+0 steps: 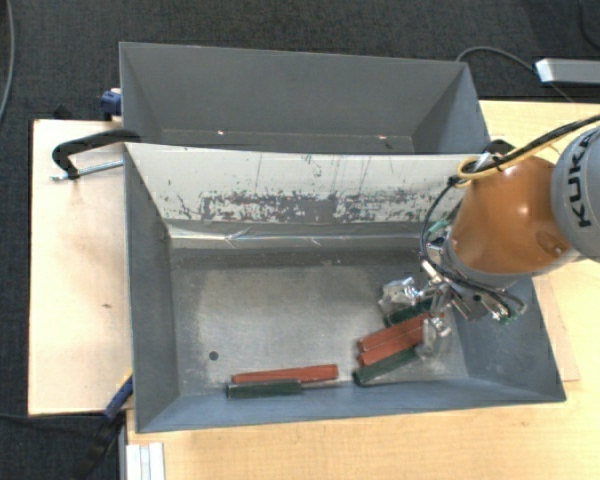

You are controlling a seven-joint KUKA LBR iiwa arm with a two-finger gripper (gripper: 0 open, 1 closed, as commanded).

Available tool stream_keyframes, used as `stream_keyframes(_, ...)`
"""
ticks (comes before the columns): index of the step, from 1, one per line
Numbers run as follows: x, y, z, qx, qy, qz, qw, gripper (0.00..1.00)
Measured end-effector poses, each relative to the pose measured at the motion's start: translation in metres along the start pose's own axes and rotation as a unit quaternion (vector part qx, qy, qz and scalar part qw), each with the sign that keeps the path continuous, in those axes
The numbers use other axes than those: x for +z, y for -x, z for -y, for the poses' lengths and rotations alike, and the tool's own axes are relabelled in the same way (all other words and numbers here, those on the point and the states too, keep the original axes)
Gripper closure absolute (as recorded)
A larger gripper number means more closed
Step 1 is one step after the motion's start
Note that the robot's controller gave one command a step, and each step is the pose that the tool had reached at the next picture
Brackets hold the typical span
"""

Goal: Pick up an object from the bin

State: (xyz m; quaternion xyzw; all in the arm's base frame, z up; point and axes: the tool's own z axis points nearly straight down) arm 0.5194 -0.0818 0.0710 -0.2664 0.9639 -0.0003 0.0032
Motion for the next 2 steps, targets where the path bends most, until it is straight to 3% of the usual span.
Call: stream_keyframes(2,-0.0016,0.0,-0.0002,0.0,0.0,-0.0004,1.0,1.0)
